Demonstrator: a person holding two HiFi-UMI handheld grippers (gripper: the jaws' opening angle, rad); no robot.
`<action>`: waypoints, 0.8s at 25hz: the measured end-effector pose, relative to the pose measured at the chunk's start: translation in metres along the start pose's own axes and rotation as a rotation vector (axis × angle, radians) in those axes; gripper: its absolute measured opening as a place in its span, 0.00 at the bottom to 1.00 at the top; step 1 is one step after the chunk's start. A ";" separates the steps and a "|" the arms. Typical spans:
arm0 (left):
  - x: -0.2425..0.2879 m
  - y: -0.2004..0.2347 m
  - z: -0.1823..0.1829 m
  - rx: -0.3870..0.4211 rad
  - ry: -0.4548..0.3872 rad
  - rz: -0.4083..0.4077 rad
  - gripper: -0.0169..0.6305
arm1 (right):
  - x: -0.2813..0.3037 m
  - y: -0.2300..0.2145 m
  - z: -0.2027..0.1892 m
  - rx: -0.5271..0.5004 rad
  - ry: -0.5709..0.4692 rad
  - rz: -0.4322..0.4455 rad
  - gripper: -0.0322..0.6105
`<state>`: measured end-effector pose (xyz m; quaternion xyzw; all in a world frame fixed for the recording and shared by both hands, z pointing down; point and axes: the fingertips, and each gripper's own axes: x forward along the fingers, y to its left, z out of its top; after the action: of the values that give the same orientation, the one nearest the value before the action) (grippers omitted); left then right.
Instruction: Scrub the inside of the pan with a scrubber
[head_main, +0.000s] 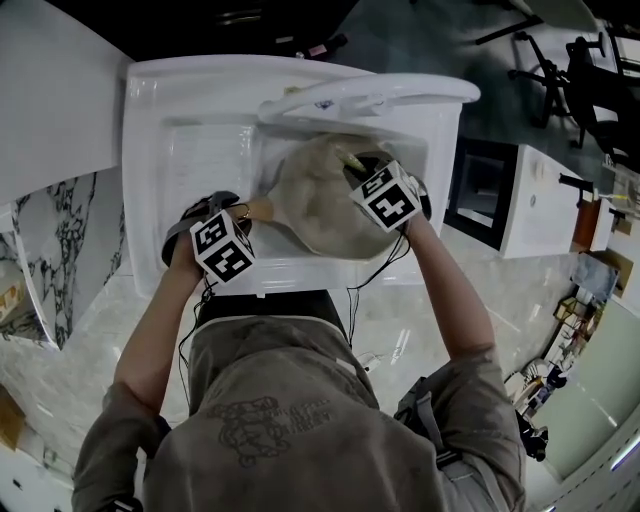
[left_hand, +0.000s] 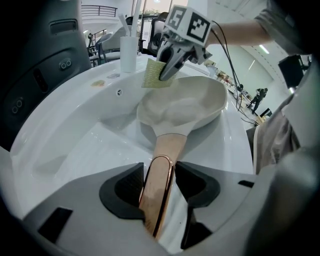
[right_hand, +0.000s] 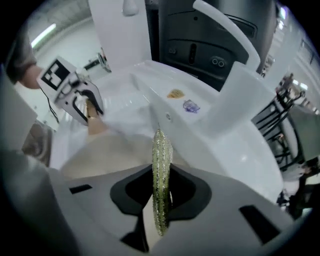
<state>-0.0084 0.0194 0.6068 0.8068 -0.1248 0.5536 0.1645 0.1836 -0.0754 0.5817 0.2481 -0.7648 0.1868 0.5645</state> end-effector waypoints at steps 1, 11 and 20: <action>0.000 0.000 -0.001 0.001 0.000 -0.001 0.35 | 0.006 -0.012 -0.001 -0.015 0.020 -0.077 0.16; -0.001 0.000 0.000 0.000 -0.010 -0.005 0.35 | 0.071 -0.050 -0.032 -0.234 0.204 -0.336 0.16; 0.000 0.000 -0.001 -0.002 -0.010 -0.013 0.35 | 0.086 -0.032 -0.042 -0.243 0.271 -0.272 0.16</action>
<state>-0.0094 0.0194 0.6067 0.8102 -0.1210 0.5484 0.1681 0.2140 -0.0918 0.6763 0.2516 -0.6586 0.0472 0.7076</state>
